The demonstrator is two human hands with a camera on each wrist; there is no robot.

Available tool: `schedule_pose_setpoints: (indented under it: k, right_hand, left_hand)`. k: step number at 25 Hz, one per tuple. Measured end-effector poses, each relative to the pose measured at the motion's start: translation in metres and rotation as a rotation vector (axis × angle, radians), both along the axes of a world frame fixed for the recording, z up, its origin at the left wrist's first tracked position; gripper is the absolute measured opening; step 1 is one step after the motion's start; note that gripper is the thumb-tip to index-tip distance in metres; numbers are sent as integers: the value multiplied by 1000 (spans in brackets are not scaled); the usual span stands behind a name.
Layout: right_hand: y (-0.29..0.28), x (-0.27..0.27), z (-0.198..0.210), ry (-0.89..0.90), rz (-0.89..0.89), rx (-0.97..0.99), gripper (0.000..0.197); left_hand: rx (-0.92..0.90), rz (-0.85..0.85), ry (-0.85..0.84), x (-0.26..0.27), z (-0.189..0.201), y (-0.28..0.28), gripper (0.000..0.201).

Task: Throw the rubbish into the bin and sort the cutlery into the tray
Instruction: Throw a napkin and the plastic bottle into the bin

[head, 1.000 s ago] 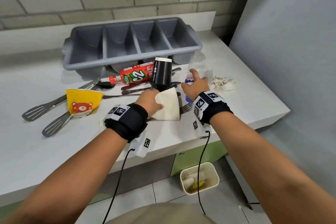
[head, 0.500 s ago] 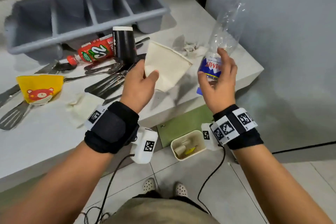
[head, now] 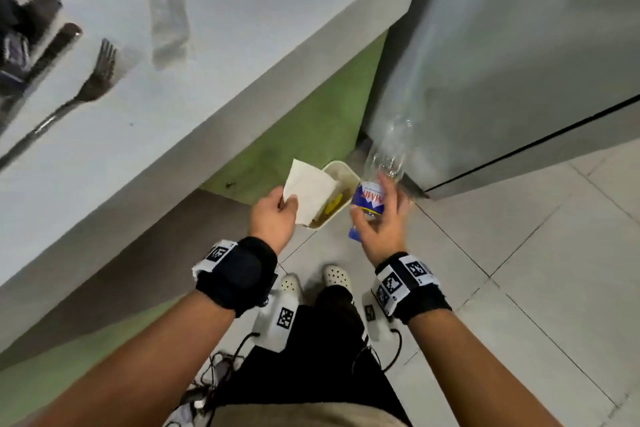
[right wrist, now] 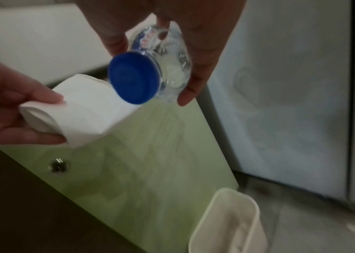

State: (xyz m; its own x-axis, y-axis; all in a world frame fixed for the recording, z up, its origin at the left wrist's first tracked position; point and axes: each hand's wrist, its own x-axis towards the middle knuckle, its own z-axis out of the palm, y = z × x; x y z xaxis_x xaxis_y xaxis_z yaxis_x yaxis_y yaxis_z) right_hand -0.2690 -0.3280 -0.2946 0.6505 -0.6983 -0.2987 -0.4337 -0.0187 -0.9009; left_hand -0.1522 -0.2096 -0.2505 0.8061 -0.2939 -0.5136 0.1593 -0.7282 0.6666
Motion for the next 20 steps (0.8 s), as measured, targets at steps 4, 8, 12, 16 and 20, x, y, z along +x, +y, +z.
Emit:
schedule_pose_setpoints:
  k: [4,8,12,16,20]
  right_hand:
    - [6,16,-101,281,59,253,67]
    - [0,45,-208,476,92,378,66]
    - [-11,71,-290,536,94,374,68]
    - [-18,89,-344,554,152,366,76]
    - [-20,87,-346,608,154,281,58]
  left_hand:
    - [195,-98,-1,11,-107,-16,30]
    - [379,-181,13,32,-224,-30,36]
    - [497,-221,18,50,-310,-49,40]
    - [462,-263,55,59,-364,-64,46]
    - [372,-231,148,60,-357,-61,58]
